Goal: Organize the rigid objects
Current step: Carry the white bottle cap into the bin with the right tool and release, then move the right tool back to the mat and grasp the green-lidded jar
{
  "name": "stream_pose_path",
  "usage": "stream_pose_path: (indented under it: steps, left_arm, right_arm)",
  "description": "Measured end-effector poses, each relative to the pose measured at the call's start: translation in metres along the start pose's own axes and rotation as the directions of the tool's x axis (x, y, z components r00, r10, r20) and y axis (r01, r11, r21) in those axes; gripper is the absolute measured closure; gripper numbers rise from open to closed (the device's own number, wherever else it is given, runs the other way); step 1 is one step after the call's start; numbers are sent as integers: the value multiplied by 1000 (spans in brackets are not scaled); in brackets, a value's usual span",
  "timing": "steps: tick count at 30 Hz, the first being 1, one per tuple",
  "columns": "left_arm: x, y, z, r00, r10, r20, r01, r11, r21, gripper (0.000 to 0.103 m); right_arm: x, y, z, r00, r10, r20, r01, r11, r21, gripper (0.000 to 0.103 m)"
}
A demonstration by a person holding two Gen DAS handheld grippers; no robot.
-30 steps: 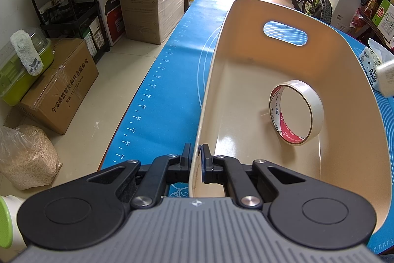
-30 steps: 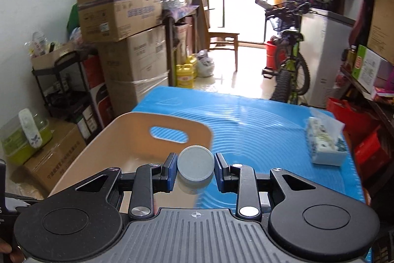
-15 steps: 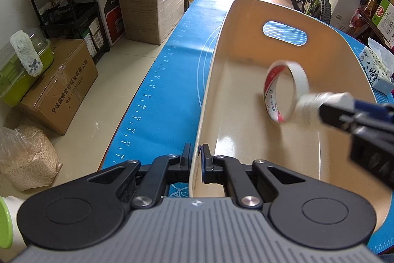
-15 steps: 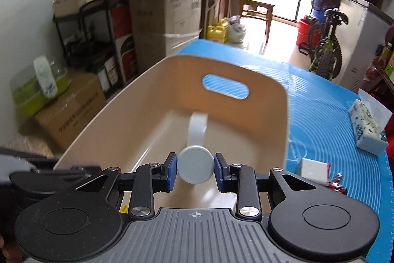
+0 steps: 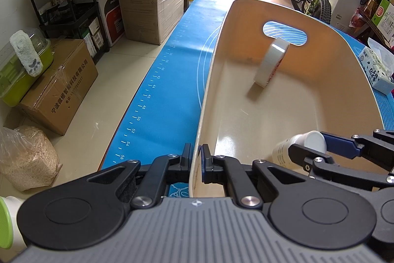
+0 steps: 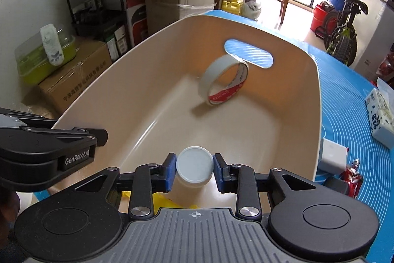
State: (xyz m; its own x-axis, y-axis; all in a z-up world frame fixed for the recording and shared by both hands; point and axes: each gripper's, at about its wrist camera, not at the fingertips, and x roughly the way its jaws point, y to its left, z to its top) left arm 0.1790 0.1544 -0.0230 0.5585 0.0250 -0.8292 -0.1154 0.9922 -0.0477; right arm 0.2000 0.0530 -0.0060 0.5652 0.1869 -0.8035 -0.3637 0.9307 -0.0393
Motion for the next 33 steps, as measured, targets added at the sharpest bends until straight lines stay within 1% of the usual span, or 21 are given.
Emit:
stream_pose_path:
  steps: [1,3,4,8,14,19,21,25,27,31,33]
  left_arm:
    - [0,0,0,1000,0,0,0,1000,1,95]
    - [0,0,0,1000,0,0,0,1000,1,95]
    - [0,0,0,1000,0,0,0,1000,1,95]
    - [0,0,0,1000,0,0,0,1000,1,95]
    - [0,0,0,1000,0,0,0,1000,0,95]
    - [0,0,0,1000,0,0,0,1000,1,95]
    - [0,0,0,1000,0,0,0,1000,0,95]
    - [0,0,0,1000,1,0,-1,1000,1,95]
    - [1,0,-1,1000,2,0,-2,1000,1,95]
    - [1,0,-1,1000,2,1,-2,1000,2,94]
    - [1,0,0,1000,2,1,-2,1000,2,94]
  right_arm:
    - [-2,-2,0,1000,-2,8,2,1000,0,55]
    - [-8,-4,0,1000,-5,24,5,1000,4,44]
    - [-11,-6,0,999,-5,35,5,1000,8,42]
    - [-31,-21,1,996,-6,88,3,1000,30,40]
    - [-65,-62,-3,988,-36,152,24,996,82,35]
    - [-87,-105,-18,979,-113,171,92,988,128,33]
    - [-92,-123,-27,974,-160,163,135,979,151,28]
    - [-93,-156,-48,969,-213,121,186,962,201,28]
    - [-92,-171,-63,967,-234,96,211,956,203,28]
    - [-84,-191,-88,969,-242,46,231,956,179,28]
    - [-80,-199,-100,973,-230,25,223,960,170,28]
